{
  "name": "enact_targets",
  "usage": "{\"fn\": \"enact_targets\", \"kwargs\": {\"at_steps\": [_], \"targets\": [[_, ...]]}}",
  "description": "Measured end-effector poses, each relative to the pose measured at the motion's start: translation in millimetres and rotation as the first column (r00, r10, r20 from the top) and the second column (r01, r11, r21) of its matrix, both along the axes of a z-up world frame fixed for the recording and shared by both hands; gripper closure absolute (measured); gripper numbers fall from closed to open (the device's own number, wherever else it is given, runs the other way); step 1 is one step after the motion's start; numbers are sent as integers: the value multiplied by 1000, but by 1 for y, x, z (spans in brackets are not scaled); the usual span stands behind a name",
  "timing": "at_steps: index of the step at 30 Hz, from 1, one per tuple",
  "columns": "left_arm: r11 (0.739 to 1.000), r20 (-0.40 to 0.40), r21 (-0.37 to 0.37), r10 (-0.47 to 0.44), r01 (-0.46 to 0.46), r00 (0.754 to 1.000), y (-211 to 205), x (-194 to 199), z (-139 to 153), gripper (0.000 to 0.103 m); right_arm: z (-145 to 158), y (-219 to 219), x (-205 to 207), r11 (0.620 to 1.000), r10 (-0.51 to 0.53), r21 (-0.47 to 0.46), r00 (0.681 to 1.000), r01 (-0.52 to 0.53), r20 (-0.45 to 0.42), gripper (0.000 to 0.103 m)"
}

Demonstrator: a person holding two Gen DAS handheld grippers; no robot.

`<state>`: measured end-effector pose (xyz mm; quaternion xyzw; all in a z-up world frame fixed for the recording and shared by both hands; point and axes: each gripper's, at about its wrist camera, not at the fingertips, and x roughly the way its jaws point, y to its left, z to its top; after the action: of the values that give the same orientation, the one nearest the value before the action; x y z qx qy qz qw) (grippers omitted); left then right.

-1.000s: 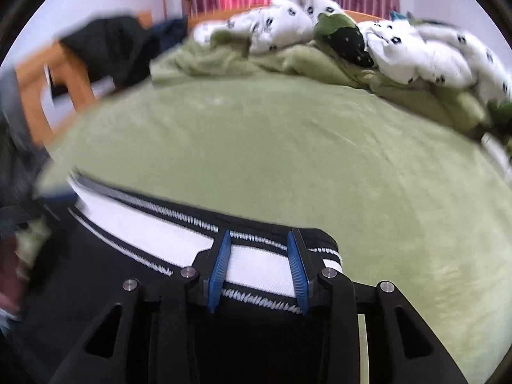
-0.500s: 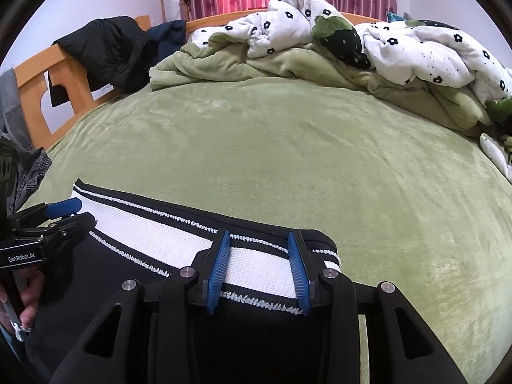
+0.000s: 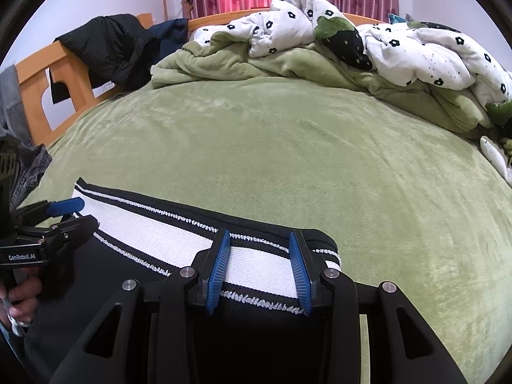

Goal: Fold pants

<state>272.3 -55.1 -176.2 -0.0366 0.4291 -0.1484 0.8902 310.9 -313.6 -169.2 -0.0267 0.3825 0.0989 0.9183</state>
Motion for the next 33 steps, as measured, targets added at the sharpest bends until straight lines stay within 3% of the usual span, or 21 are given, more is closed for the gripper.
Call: {"fn": "enact_targets", "kwargs": {"at_steps": [10, 17, 22, 27, 31, 33], "targets": [[996, -100, 85, -26, 35, 995, 2, -61, 0, 25, 5, 5, -18, 999, -2, -52, 1000, 2, -7, 64], [999, -134, 34, -37, 42, 990, 11, -119, 3, 24, 3, 10, -78, 996, -3, -87, 999, 0, -34, 56], [998, -141, -1, -58, 59, 988, 22, -168, 9, 24, 2, 0, -136, 999, -26, -29, 1000, 26, -8, 56], [987, -132, 103, -113, 127, 985, 24, -211, 5, 24, -6, 0, -182, 997, -67, -28, 997, 67, -22, 56], [961, -107, 250, -96, 121, 990, 21, -238, -5, 24, -13, -4, -208, 992, -98, 74, 993, 103, -60, 56], [951, -63, 287, -103, 117, 993, 21, -249, -5, 24, -16, -5, -218, 987, -126, 92, 990, 132, -63, 56]]}}
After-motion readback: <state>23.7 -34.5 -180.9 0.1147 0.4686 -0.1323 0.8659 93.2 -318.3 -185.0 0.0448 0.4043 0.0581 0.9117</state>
